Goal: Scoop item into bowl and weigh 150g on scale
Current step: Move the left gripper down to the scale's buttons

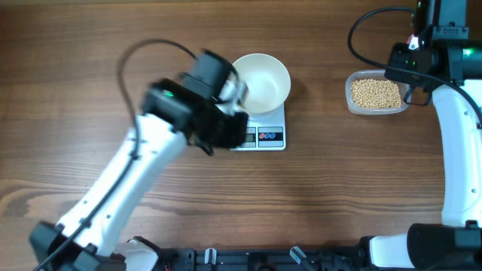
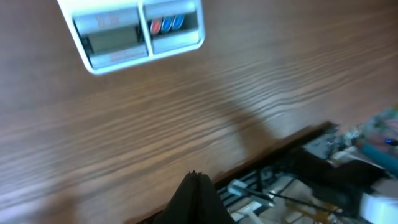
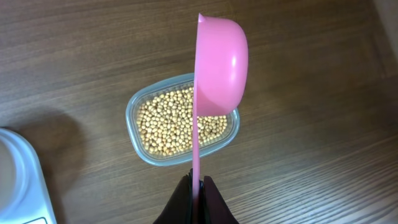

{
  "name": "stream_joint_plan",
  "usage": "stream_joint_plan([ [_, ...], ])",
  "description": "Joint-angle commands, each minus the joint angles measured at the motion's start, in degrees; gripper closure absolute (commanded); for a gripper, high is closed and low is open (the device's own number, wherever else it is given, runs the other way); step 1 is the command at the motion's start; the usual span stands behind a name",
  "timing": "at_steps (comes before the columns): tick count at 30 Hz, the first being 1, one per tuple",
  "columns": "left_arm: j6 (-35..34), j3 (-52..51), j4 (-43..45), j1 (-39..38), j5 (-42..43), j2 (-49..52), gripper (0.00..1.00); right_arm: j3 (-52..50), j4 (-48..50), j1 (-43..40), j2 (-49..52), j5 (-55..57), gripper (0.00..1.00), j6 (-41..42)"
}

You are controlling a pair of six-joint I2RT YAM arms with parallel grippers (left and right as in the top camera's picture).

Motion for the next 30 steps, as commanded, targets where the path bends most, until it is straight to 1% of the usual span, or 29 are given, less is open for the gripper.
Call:
stream_joint_plan([
  [1,-11.78,-7.06,5.81,-3.98,-5.79,-0.2,0.96,-0.17,0.15,0.09,0.59,0.22,0.96,-1.25],
  [7,-17.55,-17.42,24.9,-5.6,-6.88,0.04,0.96,-0.17,0.02,0.09,0.59,-0.57,0.96,-1.22],
  [9,-17.51,-18.71,29.16,-5.6,-7.37,1.01,0.96,-0.17,-0.28,0.09,0.59,-0.81,0.96,-1.22],
  [15,-16.81,-18.75,36.41,-5.73,-13.03,5.68,0.96,-0.17,-0.7,0.09,0.57,-2.51,0.96,-1.07],
  [18,-15.41,-18.75,41.07,-6.32,-13.11,8.46,0.96,-0.17,-0.59,0.09,0.57,-2.47,0.96,-1.14],
  [22,-8.63,-18.75,44.28,-7.67,-14.16,10.78,0.96,-0.17,-0.63,0.09,0.57,-2.45,0.96,-1.22],
  [24,-7.52,-18.75,44.26,-8.35,-18.03,10.97,0.96,-0.17,-0.61,0.09,0.57,-2.45,0.96,-1.2],
  [27,-7.52,-18.75,44.87,-9.16,-26.45,10.93,0.96,-0.17,-0.52,0.07,0.57,-2.45,0.96,-1.2],
  [30,-7.19,-18.75,46.25,-9.14,-28.7,10.64,0.96,-0.17,-0.48,0.09,0.57,-2.45,0.96,-1.2],
])
